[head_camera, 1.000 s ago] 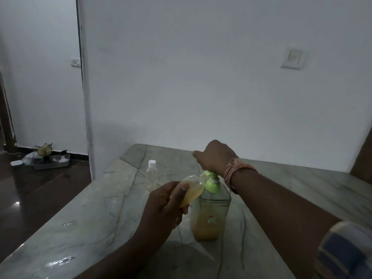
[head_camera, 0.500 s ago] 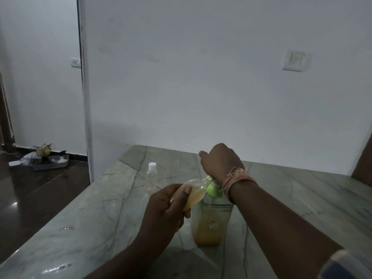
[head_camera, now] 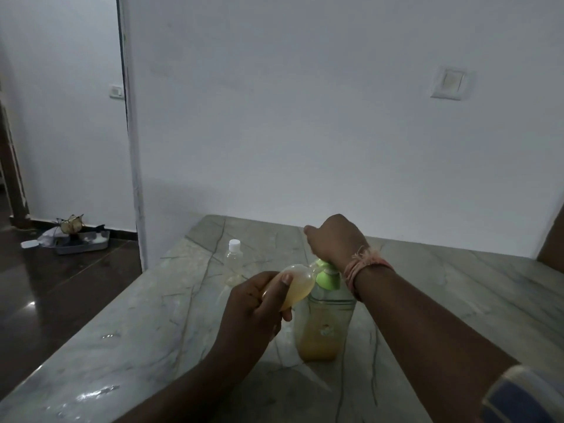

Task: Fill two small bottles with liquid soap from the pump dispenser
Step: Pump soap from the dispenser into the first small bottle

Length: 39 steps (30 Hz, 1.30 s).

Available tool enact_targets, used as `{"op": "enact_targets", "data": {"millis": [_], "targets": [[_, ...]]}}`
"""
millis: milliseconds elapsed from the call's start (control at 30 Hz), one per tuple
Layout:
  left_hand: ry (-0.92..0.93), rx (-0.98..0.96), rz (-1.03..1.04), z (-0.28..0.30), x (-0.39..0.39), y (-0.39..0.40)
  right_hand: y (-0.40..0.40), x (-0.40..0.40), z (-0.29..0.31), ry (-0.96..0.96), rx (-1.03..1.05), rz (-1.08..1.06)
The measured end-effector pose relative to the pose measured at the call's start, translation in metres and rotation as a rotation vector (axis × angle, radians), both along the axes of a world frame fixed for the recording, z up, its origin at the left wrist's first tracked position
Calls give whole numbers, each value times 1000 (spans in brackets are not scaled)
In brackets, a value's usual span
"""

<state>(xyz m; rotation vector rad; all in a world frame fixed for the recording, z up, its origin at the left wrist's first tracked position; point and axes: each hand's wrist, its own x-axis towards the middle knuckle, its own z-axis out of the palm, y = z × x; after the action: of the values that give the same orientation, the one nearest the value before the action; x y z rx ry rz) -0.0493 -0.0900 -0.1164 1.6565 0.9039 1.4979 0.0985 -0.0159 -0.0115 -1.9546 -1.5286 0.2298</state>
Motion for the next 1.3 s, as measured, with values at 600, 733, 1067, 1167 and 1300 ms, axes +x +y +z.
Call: {"op": "enact_targets", "data": {"millis": [600,733,1067,1167,1300], "targets": [[-55,-29,-143,-3,0,-2,-9,0,1,-139,38,-61],[-54,-16,-174,-4,-3,-3,-9,0,2,-156,30,-29],[-31,36,-158,-4,-2,-2,2,-1,-1,-49,17,2],[-43,37,-159,-5,-3,-3,-1,-4,-1,-60,-29,30],[-57,28,-155,-2,-2,-5,-3,-5,7,-145,-51,42]]}}
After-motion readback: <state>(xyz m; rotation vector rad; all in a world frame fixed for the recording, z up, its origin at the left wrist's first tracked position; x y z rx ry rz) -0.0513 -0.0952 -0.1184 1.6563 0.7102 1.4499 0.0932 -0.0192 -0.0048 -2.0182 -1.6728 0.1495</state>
